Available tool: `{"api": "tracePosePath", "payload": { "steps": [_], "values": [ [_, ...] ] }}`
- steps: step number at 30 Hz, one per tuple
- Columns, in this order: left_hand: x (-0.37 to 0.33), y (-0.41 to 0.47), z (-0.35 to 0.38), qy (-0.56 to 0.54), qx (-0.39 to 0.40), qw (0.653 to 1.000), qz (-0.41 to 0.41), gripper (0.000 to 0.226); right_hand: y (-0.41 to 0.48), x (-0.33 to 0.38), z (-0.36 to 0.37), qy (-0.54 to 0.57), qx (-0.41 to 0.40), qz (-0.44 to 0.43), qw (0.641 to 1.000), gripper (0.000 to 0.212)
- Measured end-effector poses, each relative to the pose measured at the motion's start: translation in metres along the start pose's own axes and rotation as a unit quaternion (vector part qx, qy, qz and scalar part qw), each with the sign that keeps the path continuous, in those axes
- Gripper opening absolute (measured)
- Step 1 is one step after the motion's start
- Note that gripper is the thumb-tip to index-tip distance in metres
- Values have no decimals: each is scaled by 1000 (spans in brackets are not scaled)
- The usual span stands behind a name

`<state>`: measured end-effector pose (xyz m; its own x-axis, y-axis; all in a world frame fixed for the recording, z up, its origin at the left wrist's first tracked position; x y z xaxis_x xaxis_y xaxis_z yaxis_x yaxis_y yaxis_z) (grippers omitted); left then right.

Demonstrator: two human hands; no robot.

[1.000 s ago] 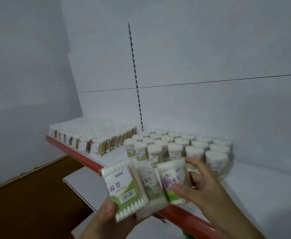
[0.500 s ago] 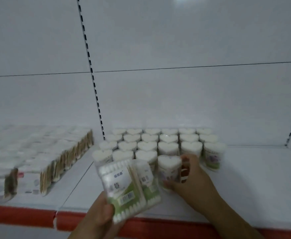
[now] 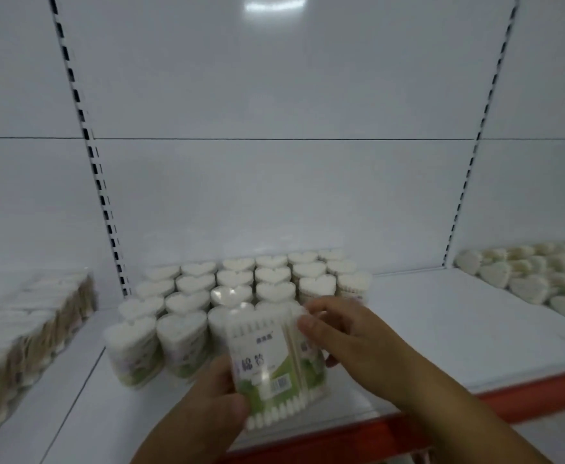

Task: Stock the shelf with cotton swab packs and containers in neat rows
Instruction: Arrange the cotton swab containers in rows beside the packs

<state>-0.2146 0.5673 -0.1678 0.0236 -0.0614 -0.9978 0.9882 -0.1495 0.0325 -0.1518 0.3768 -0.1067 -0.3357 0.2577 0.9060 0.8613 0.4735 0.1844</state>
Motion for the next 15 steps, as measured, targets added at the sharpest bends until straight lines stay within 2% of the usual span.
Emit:
{"api": "tracePosePath", "payload": {
  "steps": [2, 3, 6, 9, 10, 12, 14, 15],
  "values": [
    [-2, 8, 10, 26, 19, 999, 2, 78, 0, -1, -10, 8, 6, 12, 1000, 67],
    [-6, 10, 17, 36, 25, 999, 10, 81, 0, -3, -17, 21, 4, 22, 1000, 63],
    [-13, 21, 36, 58, 34, 998, 19, 103, 0, -10, -32, 40, 27, 28, 998, 57],
    [-25, 22, 49, 2, 65, 996, 62, 93, 1, -17, -44, 79, 31, 6, 996, 55],
    [-28, 22, 50, -44, 55, 995, 71, 90, 2, -20, -48, 93, 28, 2, 995, 53],
    [-27, 24, 42, -123, -19, 988, 88, 89, 6, -26, -55, 121, 6, -1, 993, 49],
    [-29, 28, 35, -170, -70, 975, 122, 88, 12, -38, -58, 62, -45, -18, 997, 49],
    [-30, 30, 35, -182, -81, 971, 135, 80, 15, -44, -58, 13, -68, -23, 997, 49]
  ]
}}
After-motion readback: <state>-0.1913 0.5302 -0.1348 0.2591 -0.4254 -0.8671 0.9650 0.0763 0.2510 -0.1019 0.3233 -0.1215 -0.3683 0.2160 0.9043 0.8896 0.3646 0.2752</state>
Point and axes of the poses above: each hand's wrist, its own y-axis towards the middle knuckle, its own z-axis out of the palm, x = y × z, the point moved 1 cm from there along y, towards the middle knuckle, and after that the axes turned 3 degrees about y, right-handed, at the moved point
